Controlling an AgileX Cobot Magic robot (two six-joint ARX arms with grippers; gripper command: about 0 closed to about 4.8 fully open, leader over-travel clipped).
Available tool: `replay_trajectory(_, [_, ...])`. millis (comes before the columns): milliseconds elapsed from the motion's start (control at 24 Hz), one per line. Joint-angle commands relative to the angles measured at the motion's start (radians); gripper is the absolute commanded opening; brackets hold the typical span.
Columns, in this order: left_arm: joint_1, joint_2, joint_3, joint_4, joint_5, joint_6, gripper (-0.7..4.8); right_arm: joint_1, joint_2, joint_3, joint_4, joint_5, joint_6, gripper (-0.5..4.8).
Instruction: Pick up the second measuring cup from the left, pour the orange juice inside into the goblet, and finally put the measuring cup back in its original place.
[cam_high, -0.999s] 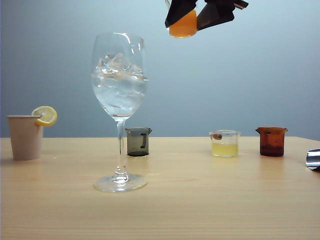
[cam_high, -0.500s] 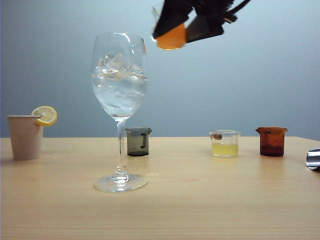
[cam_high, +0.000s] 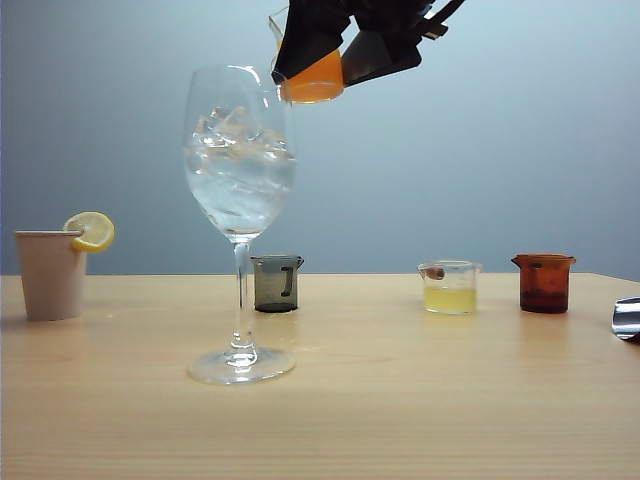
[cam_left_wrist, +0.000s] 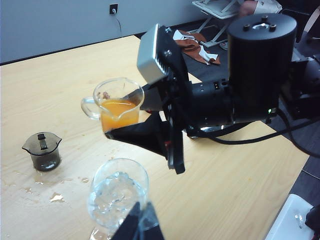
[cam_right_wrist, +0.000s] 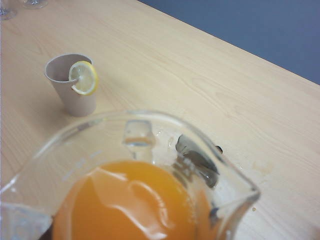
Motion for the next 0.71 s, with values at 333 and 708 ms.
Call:
replay_trajectory(333, [-0.001, -0.002, 0.007, 0.008, 0.032, 0.001, -0.06, 0.01, 0.001, 0.005, 0.047, 0.005, -0.105, 1.33])
replay_trajectory(708, [-0.001, 0.001, 0.007, -0.109, -0.051, 0.065, -0.06, 0.026, 0.001, 0.005, 0.048, 0.0, -0.187, 1.33])
